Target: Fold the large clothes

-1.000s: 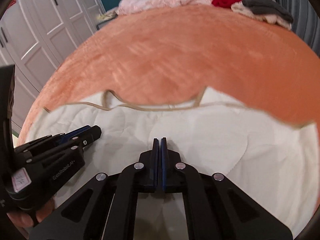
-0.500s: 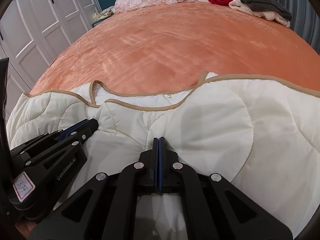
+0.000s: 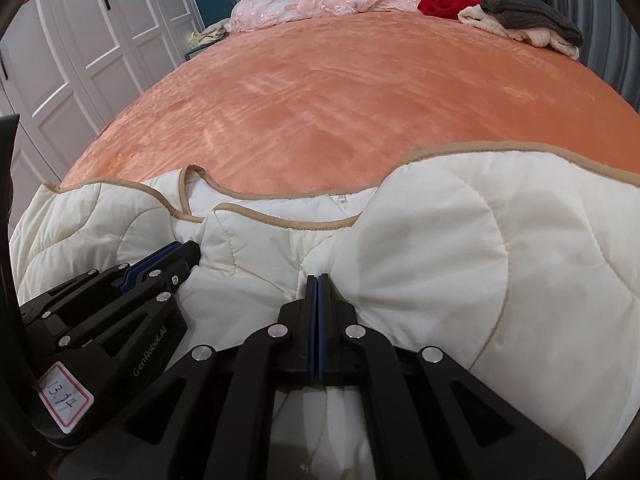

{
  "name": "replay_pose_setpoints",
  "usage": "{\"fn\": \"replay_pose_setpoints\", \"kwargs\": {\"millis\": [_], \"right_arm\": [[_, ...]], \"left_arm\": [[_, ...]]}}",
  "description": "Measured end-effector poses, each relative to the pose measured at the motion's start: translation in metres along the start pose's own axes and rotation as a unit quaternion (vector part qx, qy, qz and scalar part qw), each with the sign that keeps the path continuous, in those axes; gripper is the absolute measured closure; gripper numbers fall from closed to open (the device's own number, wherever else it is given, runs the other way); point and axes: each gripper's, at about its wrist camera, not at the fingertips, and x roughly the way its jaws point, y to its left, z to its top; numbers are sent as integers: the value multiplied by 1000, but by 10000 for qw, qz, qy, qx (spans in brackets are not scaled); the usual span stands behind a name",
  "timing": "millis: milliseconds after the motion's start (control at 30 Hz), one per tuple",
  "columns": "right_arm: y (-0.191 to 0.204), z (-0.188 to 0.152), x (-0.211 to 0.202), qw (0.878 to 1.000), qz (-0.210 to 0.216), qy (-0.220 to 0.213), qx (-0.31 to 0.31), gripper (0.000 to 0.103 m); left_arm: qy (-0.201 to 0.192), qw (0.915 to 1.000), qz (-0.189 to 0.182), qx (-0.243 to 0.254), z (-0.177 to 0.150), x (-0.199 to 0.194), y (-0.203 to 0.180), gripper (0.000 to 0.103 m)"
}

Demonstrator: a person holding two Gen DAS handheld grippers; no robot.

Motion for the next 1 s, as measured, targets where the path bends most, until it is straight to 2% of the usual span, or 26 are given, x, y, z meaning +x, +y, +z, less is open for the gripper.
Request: {"fn": "replay_pose_setpoints", "kwargs": {"millis": [600,733,800,867,1000], "right_arm": [[0,0,0,10000,18,-45,33,103],[-1,5,-3,9999,55,60,93,103],[-1,11,-18,9998,-28,82,151,103],[3,11,-46,9998,-4,-71,187,99],[17,-15,-95,9998,171,-52,81,99]], "left_arm": [[-27,10000,-2,-11,-1,1,-1,91],[106,9999,-21,-11,5,-2,-1,91],[298,9993,-185,-139,12,-11,6,91],[426,9977,-386,-353,14,-29,19,91],[561,9964,-483,-405,-5,-68,31,91]]}}
